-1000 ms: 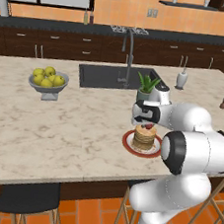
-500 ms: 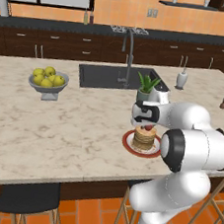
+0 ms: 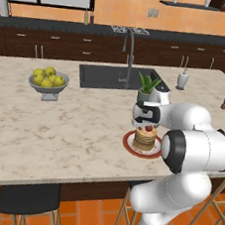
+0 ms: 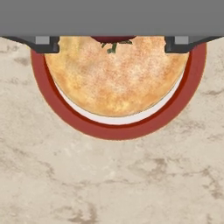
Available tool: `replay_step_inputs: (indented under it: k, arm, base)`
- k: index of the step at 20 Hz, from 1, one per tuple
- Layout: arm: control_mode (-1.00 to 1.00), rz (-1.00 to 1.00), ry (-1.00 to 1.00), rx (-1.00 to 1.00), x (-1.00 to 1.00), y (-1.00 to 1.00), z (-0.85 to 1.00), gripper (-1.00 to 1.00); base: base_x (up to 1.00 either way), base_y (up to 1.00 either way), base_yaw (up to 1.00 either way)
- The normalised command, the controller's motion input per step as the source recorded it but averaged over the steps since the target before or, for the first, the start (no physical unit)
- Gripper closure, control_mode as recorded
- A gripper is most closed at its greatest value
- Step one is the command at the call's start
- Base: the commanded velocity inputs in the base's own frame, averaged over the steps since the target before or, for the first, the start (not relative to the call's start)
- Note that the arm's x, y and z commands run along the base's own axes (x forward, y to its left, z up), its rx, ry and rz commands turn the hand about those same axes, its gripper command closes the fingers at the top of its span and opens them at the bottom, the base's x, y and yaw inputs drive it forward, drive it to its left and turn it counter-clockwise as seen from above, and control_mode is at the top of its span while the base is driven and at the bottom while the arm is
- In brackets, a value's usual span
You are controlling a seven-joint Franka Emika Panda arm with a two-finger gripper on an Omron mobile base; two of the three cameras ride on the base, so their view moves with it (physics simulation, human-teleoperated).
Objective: Take the strawberry from the fridge and place it on top of the pancake, located on the dining counter.
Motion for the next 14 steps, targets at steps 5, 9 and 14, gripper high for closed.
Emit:
replay_step_inputs:
  k: [5,9,14]
  arm:
    - [-1.0,0.0,0.0,-0.03,0.0,0.01,0.31,-1.0]
    - [-1.0,0.0,0.0,-0.11,-0.15,0.25,0.52,-1.0]
    - [-1.0,0.0,-0.05,-0.13,-0.7,0.51,0.36,-1.0]
  base:
    - [0.0,0.0,0.0]
    - [0.0,0.0,0.0]
    - [0.0,0.0,0.0]
